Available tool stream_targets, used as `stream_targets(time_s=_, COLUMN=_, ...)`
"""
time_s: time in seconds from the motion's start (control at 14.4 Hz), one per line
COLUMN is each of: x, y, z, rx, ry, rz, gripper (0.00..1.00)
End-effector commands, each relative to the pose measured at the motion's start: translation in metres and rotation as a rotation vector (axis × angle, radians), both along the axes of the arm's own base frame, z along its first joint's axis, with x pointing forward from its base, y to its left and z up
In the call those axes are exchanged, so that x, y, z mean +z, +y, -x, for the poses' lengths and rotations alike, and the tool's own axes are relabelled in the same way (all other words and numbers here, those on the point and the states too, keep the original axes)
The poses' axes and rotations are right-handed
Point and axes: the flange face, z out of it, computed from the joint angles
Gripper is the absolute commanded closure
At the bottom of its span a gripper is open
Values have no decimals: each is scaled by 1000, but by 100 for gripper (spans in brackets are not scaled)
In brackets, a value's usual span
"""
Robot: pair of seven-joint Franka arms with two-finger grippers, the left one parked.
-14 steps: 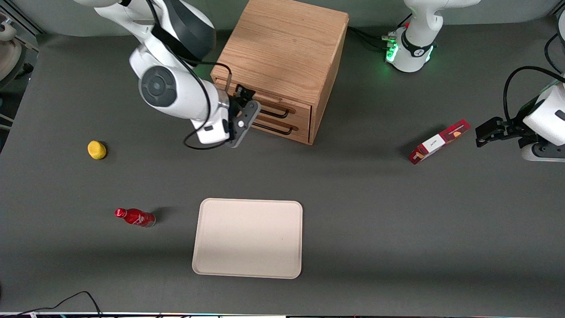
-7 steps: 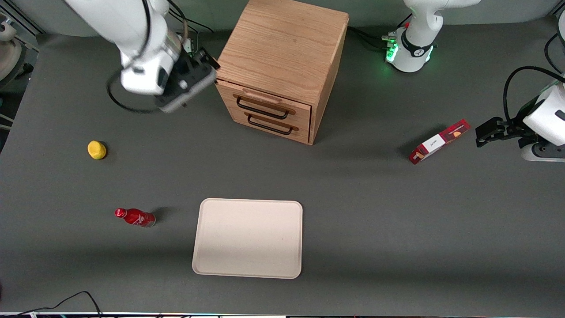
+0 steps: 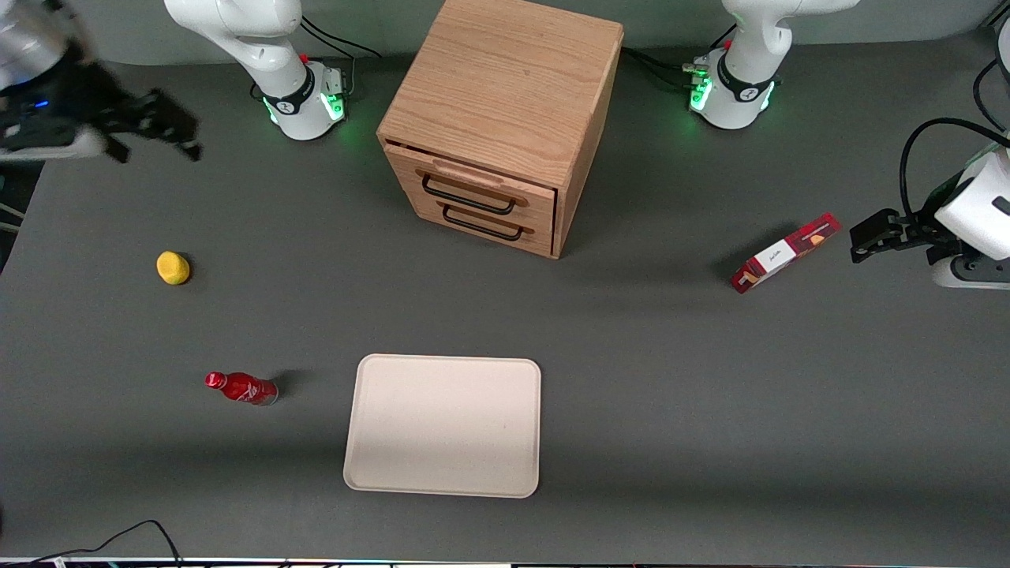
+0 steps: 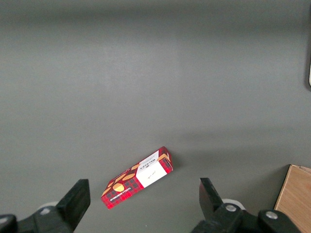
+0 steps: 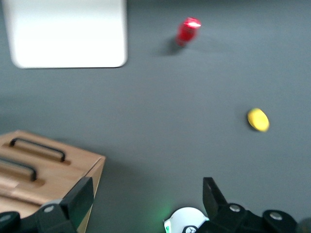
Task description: Close top drawer
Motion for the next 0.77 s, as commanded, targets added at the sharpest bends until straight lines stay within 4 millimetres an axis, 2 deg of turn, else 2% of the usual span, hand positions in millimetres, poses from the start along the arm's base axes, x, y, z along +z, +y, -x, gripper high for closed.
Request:
stream_targets(time_s=0.0, x=-49, y=-38, z=7, rx=-91, ry=4, rz=14, gripper=0)
stream_targets(time_s=0.14, x=-77, y=-44, z=18, rx=-101, ry=-43, rz=18, gripper=0)
stream_targets(time_s=0.28, x=-89, y=-43, z=25, rx=-100, ry=-54, rz=22, gripper=0)
stream_targets(time_s=0.56, x=-84, y=-46, z=-3, rx=-97, ry=-65, rz=15, gripper=0)
stream_targets(time_s=0.7, x=-82, y=-46, z=-4, rx=-99, ry=-70, rz=14, gripper=0)
